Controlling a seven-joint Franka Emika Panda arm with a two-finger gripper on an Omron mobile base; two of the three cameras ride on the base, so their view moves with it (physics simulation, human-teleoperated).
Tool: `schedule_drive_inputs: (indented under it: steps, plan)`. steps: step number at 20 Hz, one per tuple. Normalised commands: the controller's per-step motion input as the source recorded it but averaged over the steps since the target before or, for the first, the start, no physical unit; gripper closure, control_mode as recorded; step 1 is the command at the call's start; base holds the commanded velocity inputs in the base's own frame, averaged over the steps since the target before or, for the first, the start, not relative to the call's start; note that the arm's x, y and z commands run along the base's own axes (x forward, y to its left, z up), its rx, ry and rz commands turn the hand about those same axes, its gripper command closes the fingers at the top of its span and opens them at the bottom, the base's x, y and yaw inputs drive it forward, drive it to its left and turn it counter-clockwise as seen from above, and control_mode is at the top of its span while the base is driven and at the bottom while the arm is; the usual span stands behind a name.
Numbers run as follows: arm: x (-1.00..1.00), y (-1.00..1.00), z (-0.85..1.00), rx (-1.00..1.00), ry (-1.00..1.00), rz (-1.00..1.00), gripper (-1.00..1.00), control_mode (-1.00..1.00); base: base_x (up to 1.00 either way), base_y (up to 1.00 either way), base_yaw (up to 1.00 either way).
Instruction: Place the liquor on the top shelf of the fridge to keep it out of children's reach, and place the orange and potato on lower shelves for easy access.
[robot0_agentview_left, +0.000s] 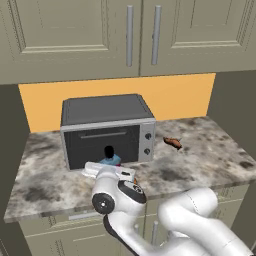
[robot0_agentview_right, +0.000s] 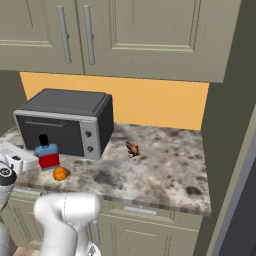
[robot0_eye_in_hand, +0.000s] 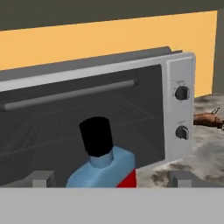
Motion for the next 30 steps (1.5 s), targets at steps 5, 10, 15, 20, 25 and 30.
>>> schedule_drive_inputs:
  steps: [5,10,15,20,25,30]
  plan:
    - [0.21,0.02,-0.04,0.00,-0.12,-0.01,-1.00,-1.00,0.00,0.00,0.00]
    - [0.25,0.17,0.00,0.00,-0.03,0.00,-1.00,-1.00,0.00,0.00,0.00]
    - [0.27,0.17,0.00,0.00,0.00,-0.01,-1.00,-1.00,0.00,0.00,0.00]
    - [0.25,0.15,-0.01,0.00,0.00,-0.02,-1.00,-1.00,0.00,0.00,0.00]
    - [0.11,0.02,-0.08,0.00,0.00,-0.03,-1.00,-1.00,0.00,0.00,0.00]
    - [0.06,0.00,-0.07,0.00,0.00,-0.04,-1.00,-1.00,0.00,0.00,0.00]
